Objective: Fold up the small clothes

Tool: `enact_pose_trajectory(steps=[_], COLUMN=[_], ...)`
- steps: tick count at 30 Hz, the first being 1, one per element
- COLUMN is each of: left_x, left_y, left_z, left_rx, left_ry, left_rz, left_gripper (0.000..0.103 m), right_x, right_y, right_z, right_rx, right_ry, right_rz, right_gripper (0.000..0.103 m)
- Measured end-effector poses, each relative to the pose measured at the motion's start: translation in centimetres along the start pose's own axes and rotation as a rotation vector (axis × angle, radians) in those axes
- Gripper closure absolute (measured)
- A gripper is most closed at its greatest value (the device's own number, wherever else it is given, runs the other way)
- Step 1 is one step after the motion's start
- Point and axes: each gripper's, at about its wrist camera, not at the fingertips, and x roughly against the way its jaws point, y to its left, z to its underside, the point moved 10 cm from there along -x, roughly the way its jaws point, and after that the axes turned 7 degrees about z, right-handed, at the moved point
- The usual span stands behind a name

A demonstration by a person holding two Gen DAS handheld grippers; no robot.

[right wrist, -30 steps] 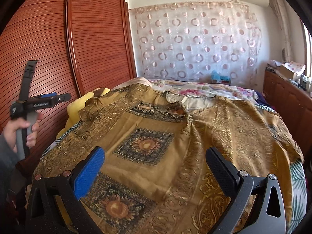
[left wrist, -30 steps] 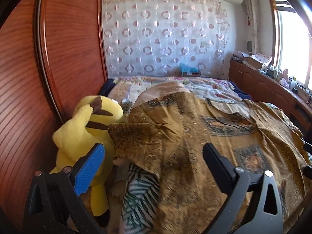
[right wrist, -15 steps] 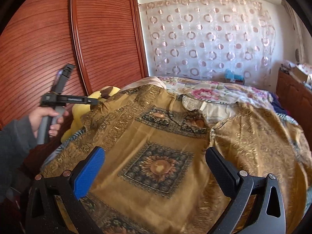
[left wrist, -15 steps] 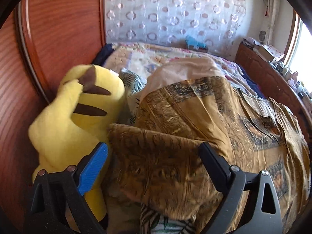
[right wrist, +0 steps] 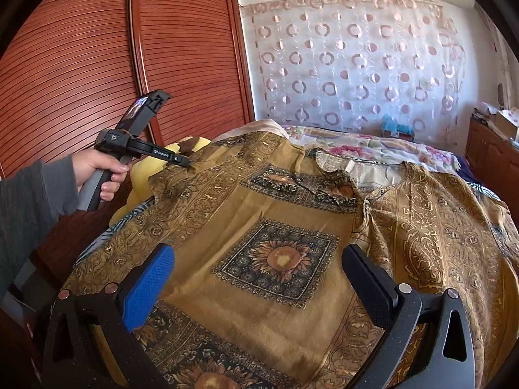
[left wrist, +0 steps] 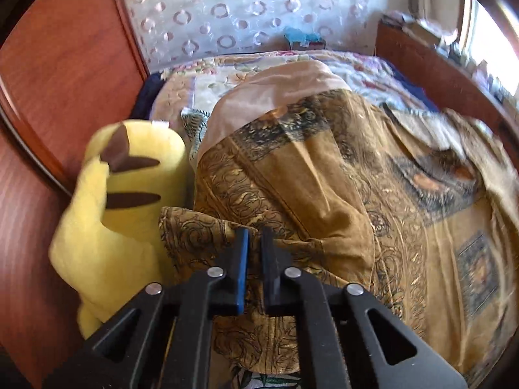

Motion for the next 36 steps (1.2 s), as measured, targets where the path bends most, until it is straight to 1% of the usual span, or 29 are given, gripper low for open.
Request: enact_pose_trajectory(steps=[4,6,8,11,13,16,18,19,20,21,22,23,24,27,30,32,33,36], left_x=[1.8,3.0,4.5,6.7,8.0,10.1,10.9,11.2,11.4,11.7,11.8,11.9,11.7,9.6,7.2,5.5,4.6,3.0], left_y=[-0.3,-0.7,-2.0,-5.5,-8.6,-13.5,-15.5,-16.1,-16.3,-16.4,-16.3,-16.1,-15.8,-14.6,-13.6,-13.4,-13.2,-13.5], left_z=[-1.0,-1.8,-2.6,-3.6,-3.9,-3.8,-3.6,-3.4,-3.2,-3.0,-2.7,-2.5,-2.2,-0.4,2.3,4.3,5.3,7.1], left_rx=[-0.028,-0.037,-0.065,-0.127,-0.171,-0.243,-0.262,-0.263,-0.263,-0.263,-0.261,-0.26,-0.256,-0.224,-0.201,-0.181,-0.172,-0.17], left_ry=[-0.039,-0.069,-0.103,-0.147,-0.159,-0.199,-0.207,-0.207,-0.21,-0.219,-0.228,-0.234,-0.228,-0.167,-0.116,-0.081,-0.068,-0.052], left_rz=[-0.019,-0.018,-0.004,0.034,0.083,0.134,0.171,0.203,0.223,0.231,0.233,0.232,0.231,0.224,0.203,0.212,0.217,0.197], left_gripper=[0.099,0.099,0.099,0.099,0.099,0.098,0.098,0.091,0.074,0.063,0.049,0.045,0.045,0.044,0.044,0.044,0.044,0.044], right_x=[0.1,0.1,0.2,0.4,0.5,1.0,1.2,1.2,1.2,1.3,1.3,1.3,1.3,0.9,0.4,0.3,0.2,-0.5], right_y=[0.1,-0.1,-0.3,-0.9,-1.4,-2.3,-2.7,-2.9,-3.1,-3.3,-3.4,-3.6,-3.7,-3.9,-3.8,-3.7,-3.7,-3.8], right_z=[0.1,0.3,0.3,0.2,0.2,0.2,0.2,0.2,0.3,0.2,0.2,0.1,0.1,0.1,0.0,-0.4,-0.5,-1.2], right_rx=[-0.005,-0.005,-0.012,-0.032,-0.048,-0.075,-0.091,-0.095,-0.098,-0.099,-0.101,-0.103,-0.106,-0.111,-0.105,-0.095,-0.089,-0.067], right_ry=[-0.005,-0.007,-0.008,-0.009,-0.013,-0.02,-0.022,-0.022,-0.021,-0.021,-0.022,-0.024,-0.025,-0.019,-0.003,0.014,0.019,0.029], right_rz=[-0.006,-0.003,-0.001,0.007,0.016,0.028,0.032,0.033,0.038,0.041,0.046,0.052,0.054,0.065,0.061,0.051,0.05,0.046], right_gripper=[0.0,0.0,0.0,0.0,0.0,0.0,0.0,0.0,0.0,0.0,0.0,0.0,0.0,0.0,0.0,0.0,0.002,0.006])
